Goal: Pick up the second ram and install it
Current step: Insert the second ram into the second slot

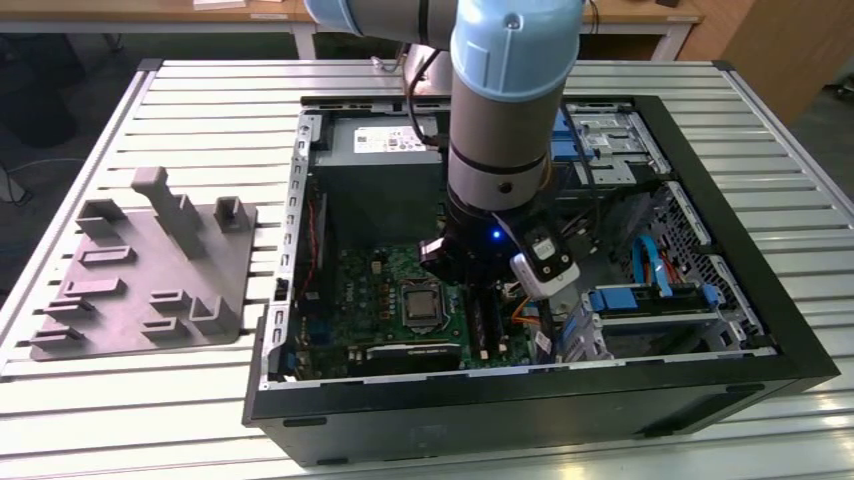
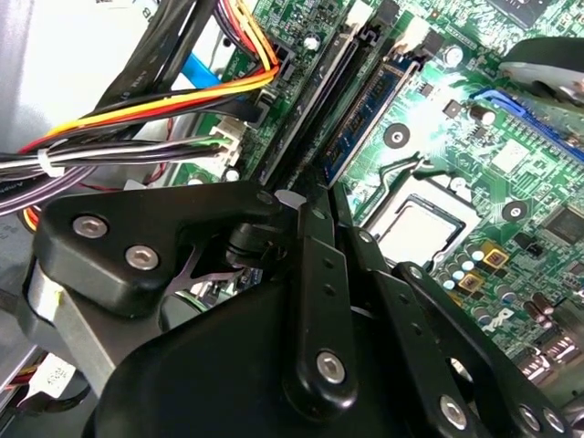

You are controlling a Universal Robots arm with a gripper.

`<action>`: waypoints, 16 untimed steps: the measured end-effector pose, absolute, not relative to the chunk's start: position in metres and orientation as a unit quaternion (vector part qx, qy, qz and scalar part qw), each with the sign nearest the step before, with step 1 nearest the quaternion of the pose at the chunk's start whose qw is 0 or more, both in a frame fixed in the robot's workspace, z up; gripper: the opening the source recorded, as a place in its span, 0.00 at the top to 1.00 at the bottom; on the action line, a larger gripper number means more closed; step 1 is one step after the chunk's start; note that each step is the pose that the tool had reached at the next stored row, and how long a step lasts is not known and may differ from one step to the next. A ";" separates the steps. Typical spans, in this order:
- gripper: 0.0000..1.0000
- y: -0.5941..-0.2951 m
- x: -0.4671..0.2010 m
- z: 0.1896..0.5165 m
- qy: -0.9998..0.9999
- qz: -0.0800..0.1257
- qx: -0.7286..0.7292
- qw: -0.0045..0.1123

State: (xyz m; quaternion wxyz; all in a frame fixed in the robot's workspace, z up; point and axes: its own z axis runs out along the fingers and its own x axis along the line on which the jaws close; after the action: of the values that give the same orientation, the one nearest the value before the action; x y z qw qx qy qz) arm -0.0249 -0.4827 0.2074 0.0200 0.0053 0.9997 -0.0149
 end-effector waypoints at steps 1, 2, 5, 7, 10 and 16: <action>0.86 -0.483 -0.025 0.207 1.000 -0.015 0.005 0.020; 0.86 -0.483 -0.025 0.207 1.000 -0.015 0.005 0.020; 0.86 -0.483 -0.025 0.207 1.000 -0.015 0.005 0.020; 0.86 -0.483 -0.025 0.207 1.000 -0.015 0.005 0.020; 0.85 -0.483 -0.025 0.206 1.000 -0.014 0.005 0.020; 0.79 -0.483 -0.025 0.207 1.000 -0.015 0.005 0.020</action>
State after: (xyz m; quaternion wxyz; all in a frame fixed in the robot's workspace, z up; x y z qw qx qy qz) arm -0.0247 -0.4827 0.2070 0.0200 0.0052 0.9997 -0.0150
